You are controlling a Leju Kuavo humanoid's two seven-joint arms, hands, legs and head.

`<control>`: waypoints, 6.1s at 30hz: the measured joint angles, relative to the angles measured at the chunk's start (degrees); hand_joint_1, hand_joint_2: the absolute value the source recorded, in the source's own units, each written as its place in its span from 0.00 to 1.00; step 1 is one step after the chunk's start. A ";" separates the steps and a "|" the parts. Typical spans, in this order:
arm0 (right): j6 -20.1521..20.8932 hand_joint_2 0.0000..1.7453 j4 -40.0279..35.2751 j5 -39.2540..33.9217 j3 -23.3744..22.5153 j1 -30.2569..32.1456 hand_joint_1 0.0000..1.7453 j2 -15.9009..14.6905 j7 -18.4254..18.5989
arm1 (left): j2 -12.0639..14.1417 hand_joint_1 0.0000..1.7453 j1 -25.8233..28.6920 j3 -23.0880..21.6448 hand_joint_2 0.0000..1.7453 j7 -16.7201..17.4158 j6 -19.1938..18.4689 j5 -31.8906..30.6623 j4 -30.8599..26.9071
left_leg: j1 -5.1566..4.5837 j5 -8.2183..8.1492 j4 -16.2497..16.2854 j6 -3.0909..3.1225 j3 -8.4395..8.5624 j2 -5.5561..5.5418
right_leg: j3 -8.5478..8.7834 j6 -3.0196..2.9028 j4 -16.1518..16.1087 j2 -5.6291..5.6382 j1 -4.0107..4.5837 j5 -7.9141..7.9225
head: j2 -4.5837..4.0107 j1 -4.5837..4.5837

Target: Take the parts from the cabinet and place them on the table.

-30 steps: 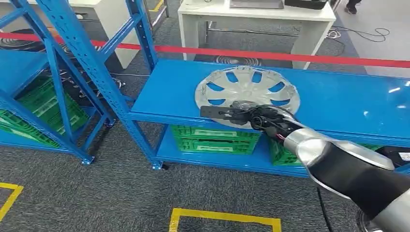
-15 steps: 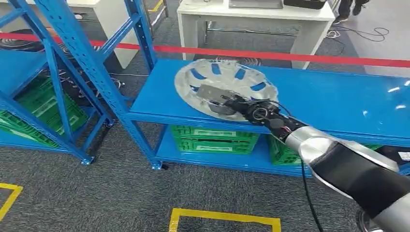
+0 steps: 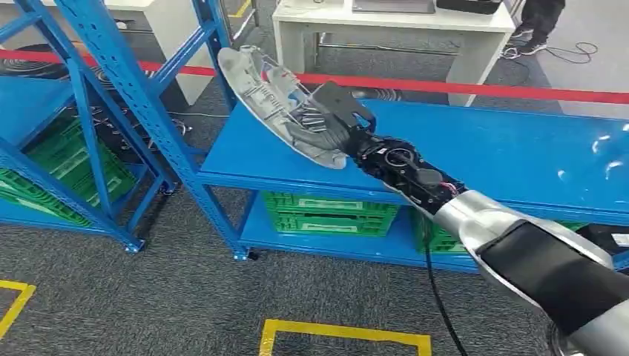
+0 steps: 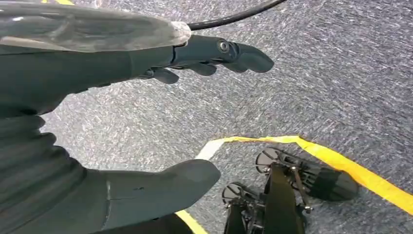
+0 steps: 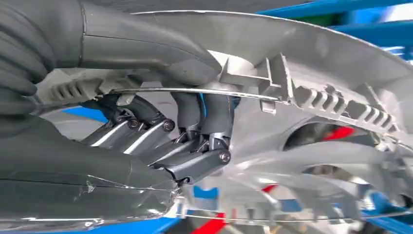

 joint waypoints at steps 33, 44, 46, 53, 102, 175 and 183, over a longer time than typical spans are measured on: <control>-0.68 1.00 -37.66 6.34 -5.75 19.68 1.00 1.22 -13.22 | -0.35 0.00 -0.02 0.07 1.00 -0.20 1.38 1.09 0.00 | 0.00 -0.02 -0.06 -0.02 0.00 0.01 | 0.00 -0.06 0.00 -0.02 0.01 -0.06 | 0.00 -0.04; 1.83 1.00 -39.25 11.96 -0.81 23.06 1.00 5.49 -16.26 | -0.37 0.00 -0.09 0.07 1.00 -0.20 1.29 1.03 0.00 | 0.00 -0.02 -0.09 -0.03 0.00 0.00 | 0.01 -0.13 0.00 -0.05 0.03 -0.12 | 0.00 -0.04; 1.14 1.00 -39.25 13.29 0.26 23.57 1.00 6.14 -16.50 | -0.37 0.00 -0.10 0.07 1.00 -0.20 1.29 1.07 0.00 | 0.00 -0.02 -0.09 -0.03 0.00 0.00 | 0.01 -0.15 0.00 -0.05 0.03 -0.13 | 0.00 -0.07; -1.18 1.00 -40.26 14.01 1.90 24.32 1.00 6.60 -16.06 | -0.35 0.00 -0.09 0.07 1.00 -0.20 1.16 1.18 0.00 | 0.00 -0.05 -0.10 -0.06 -0.01 0.00 | -0.01 -0.14 0.00 -0.08 0.02 -0.16 | 0.00 -0.04; 9.25 1.00 -41.68 8.90 4.00 24.73 1.00 7.06 -17.79 | 0.31 0.00 -0.09 0.57 1.00 -0.11 3.47 3.58 0.00 | 0.43 -0.43 -0.90 1.31 0.86 -0.39 | -1.35 1.00 5.12 -0.30 -0.22 -4.16 | 0.00 0.22; 11.74 1.00 -36.35 7.94 3.52 25.88 1.00 8.52 -18.84 | -0.11 0.00 0.12 1.92 1.00 1.86 5.62 4.35 0.02 | 0.91 -2.34 0.51 -0.60 1.39 -7.25 | -1.80 -1.18 1.01 2.62 0.61 0.80 | 0.00 1.36; 11.39 1.00 -36.37 7.98 3.41 26.18 1.00 8.70 -18.79 | -0.13 0.00 0.07 1.90 1.00 1.86 5.62 4.24 0.04 | 1.51 -9.53 18.25 -2.61 -7.58 0.22 | -0.67 -1.77 -1.09 -2.93 -0.04 1.64 | 0.00 -0.37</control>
